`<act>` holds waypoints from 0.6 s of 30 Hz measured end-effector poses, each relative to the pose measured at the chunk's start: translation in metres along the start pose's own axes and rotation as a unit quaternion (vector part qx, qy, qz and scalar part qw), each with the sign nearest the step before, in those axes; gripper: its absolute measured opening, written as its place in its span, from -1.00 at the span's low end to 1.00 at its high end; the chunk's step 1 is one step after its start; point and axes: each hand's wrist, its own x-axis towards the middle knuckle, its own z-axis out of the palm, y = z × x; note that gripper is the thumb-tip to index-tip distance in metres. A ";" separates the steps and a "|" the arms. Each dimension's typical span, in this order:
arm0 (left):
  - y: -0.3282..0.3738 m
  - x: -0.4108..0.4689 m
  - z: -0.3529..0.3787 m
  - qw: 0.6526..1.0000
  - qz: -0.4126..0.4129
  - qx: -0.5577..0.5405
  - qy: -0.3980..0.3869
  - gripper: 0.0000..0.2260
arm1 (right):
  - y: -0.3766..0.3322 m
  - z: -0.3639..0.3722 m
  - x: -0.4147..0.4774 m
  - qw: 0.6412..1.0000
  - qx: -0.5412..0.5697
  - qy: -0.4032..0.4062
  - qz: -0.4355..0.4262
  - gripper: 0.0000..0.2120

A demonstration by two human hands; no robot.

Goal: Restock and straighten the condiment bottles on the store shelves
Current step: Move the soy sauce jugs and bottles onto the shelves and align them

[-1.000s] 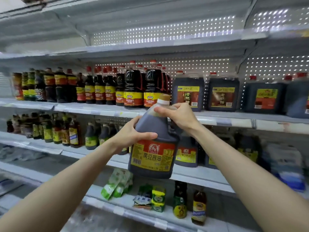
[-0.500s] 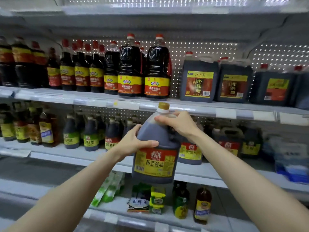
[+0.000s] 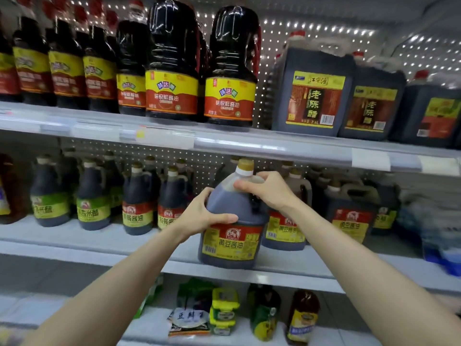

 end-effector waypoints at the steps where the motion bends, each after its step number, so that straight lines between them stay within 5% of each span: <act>1: -0.005 0.007 -0.001 1.000 -0.002 -0.003 0.000 -0.38 | 0.004 0.002 0.006 1.000 -0.003 0.001 0.003 -0.47; 7: -0.026 0.041 -0.001 0.999 -0.019 -0.030 0.000 -0.23 | 0.022 0.011 0.035 1.000 0.004 0.009 0.021 -0.67; 14: -0.057 0.061 -0.003 0.999 -0.040 -0.034 0.002 -0.08 | 0.047 0.031 0.055 0.998 0.010 0.028 0.057 -0.51; 18: -0.064 0.067 -0.004 0.998 -0.048 -0.038 -0.003 -0.22 | 0.059 0.040 0.060 0.997 0.023 0.039 0.054 -0.38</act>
